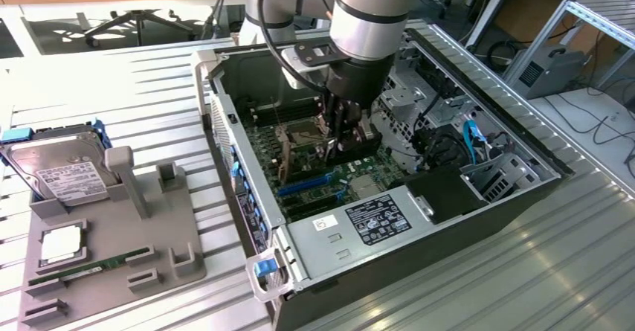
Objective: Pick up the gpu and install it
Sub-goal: 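Insert the gpu into the slot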
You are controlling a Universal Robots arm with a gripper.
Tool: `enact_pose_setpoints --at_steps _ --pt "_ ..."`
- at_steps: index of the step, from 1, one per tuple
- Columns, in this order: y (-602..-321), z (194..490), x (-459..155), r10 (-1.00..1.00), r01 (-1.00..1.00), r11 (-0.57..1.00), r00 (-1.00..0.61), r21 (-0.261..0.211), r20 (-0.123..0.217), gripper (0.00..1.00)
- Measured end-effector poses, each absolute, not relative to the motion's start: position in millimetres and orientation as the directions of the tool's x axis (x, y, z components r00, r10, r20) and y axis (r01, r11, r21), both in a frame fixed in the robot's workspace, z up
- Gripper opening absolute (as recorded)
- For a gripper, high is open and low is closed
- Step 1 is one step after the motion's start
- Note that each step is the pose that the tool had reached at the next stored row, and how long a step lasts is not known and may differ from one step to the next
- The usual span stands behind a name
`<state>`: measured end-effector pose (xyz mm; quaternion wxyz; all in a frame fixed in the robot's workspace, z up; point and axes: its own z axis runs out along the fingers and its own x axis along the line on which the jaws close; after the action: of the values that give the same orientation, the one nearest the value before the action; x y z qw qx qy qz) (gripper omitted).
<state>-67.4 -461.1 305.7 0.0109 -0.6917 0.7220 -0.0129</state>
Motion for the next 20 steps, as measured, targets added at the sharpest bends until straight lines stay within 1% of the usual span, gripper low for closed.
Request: enact_pose_setpoints --at_steps 8,20 --pt "-461 304 -78 -0.999 -0.998 0.043 -0.043 -0.036 0.004 0.27" --pt "-461 291 -85 -0.999 -0.998 0.043 -0.043 -0.036 0.004 0.27"
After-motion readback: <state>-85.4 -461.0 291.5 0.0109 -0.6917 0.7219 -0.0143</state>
